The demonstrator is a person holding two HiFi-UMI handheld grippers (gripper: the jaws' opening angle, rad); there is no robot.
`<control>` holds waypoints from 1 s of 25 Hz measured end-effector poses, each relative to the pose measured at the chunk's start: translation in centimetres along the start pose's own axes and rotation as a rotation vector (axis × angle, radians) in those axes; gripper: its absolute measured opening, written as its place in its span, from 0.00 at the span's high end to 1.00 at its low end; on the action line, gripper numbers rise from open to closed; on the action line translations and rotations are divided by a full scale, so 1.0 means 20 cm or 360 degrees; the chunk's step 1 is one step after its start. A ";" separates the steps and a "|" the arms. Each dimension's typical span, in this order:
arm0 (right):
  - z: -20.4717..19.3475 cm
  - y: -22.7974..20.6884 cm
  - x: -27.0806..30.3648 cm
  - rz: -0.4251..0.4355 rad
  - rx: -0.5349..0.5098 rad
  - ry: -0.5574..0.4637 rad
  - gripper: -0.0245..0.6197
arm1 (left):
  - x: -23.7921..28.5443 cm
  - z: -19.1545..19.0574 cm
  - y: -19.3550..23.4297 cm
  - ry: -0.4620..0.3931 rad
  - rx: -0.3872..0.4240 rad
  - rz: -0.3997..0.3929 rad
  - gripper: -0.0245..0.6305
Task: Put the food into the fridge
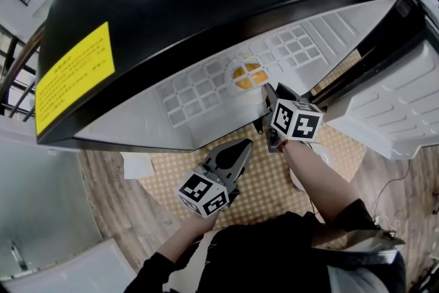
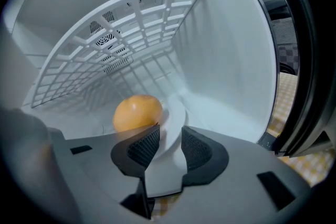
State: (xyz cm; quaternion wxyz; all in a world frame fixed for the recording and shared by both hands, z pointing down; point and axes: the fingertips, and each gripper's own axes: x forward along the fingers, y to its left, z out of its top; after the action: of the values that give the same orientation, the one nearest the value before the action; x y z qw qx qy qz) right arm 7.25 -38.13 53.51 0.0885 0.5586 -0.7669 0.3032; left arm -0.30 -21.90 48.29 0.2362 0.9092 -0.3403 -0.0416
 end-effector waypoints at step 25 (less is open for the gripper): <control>-0.01 -0.01 -0.01 -0.0136 -0.0399 0.0014 0.72 | -0.02 -0.03 -0.02 0.0010 -0.0003 -0.0001 0.94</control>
State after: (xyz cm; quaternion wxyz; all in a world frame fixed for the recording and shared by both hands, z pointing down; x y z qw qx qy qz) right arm 7.47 -37.87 53.72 0.1739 0.5739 -0.7739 0.2035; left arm -0.20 -21.24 48.61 0.2382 0.9092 -0.3392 -0.0392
